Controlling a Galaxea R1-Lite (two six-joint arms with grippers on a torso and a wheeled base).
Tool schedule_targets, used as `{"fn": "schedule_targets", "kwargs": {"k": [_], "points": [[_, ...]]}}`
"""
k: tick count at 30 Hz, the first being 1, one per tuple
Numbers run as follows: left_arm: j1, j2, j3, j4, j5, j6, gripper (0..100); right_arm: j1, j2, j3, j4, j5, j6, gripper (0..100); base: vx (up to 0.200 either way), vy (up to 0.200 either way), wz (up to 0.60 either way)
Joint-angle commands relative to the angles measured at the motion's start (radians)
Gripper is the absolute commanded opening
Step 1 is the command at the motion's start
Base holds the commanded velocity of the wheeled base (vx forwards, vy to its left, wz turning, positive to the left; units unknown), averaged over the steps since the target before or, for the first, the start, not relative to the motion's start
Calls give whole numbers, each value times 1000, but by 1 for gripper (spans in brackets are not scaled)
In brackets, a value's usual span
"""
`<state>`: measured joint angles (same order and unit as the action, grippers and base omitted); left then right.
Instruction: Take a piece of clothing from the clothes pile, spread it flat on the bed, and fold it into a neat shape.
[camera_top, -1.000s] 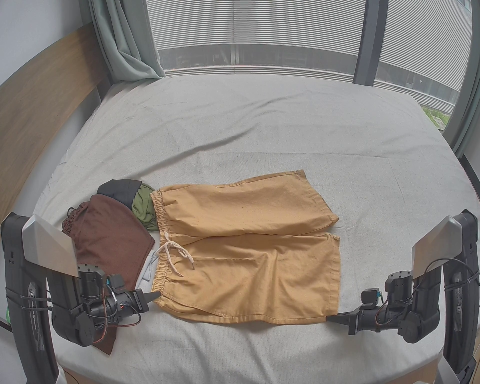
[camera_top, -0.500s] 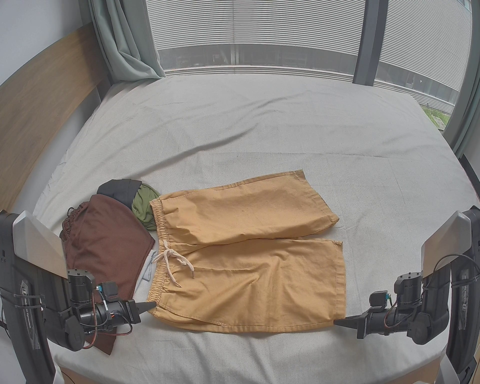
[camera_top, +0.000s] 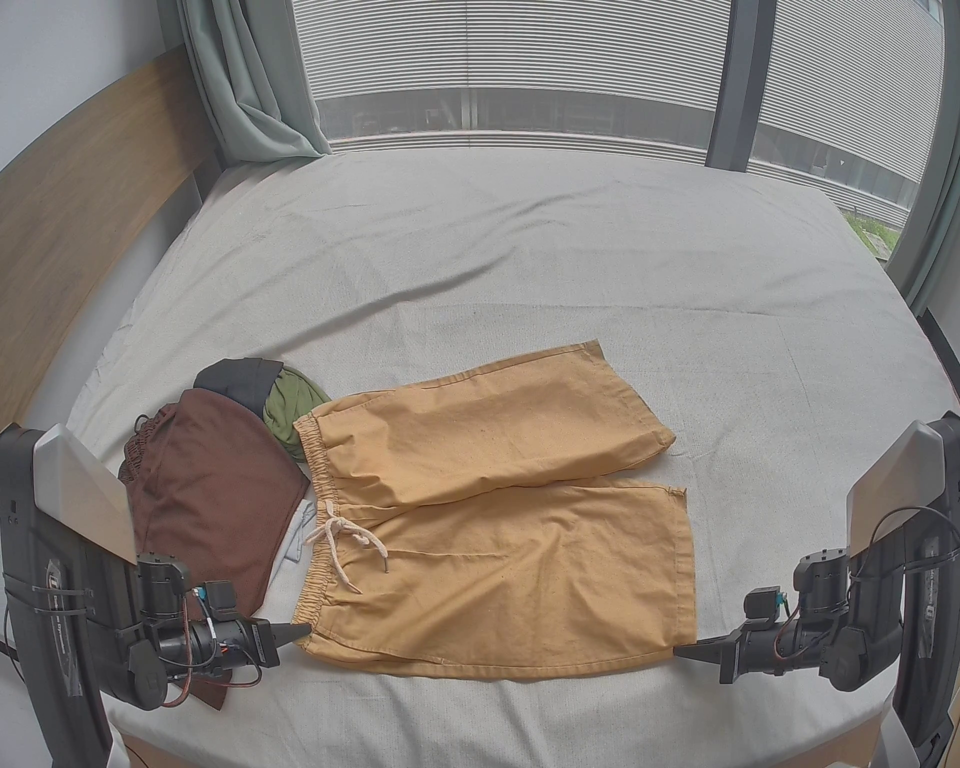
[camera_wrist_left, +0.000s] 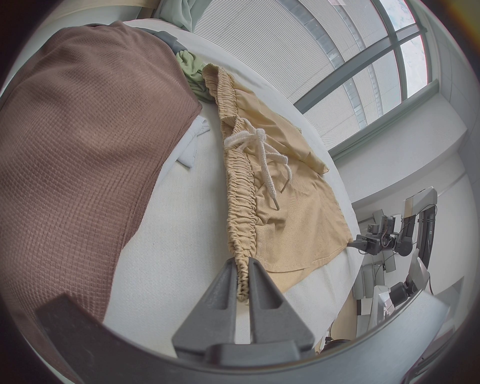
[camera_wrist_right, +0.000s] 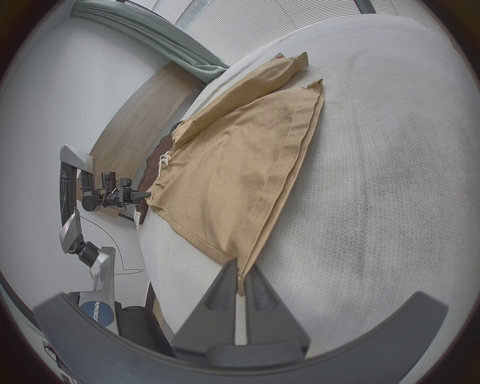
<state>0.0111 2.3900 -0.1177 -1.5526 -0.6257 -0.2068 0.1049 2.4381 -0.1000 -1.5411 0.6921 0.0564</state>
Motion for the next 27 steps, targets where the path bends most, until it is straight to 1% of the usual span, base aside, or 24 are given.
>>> {"fn": "schedule_targets", "kwargs": {"k": [1,5,6,10,15,26,27], "points": [[-6,23,-7,-1,1,-2,0,4,7,0,-1,0,0,0,0,0,0],[-8,18,-13,-1,1,-3,0,7,9,6,-1,0,-6,0,0,0,0],[-8,17,-14,-1,1,-3,100,7,9,5,-1,0,-9,100,0,0,0],[-6,18,-22,-1,1,-3,100,9,10,5,-1,0,-15,100,0,0,0],[-8,20,-23,-1,1,-5,100,6,12,5,-1,1,-44,100,0,0,0],[-11,23,-20,-1,0,-5,100,6,12,0,-2,0,-47,100,0,0,0],[-11,23,-20,-1,0,-6,0,6,12,-1,-2,0,-46,100,0,0,0]]}}
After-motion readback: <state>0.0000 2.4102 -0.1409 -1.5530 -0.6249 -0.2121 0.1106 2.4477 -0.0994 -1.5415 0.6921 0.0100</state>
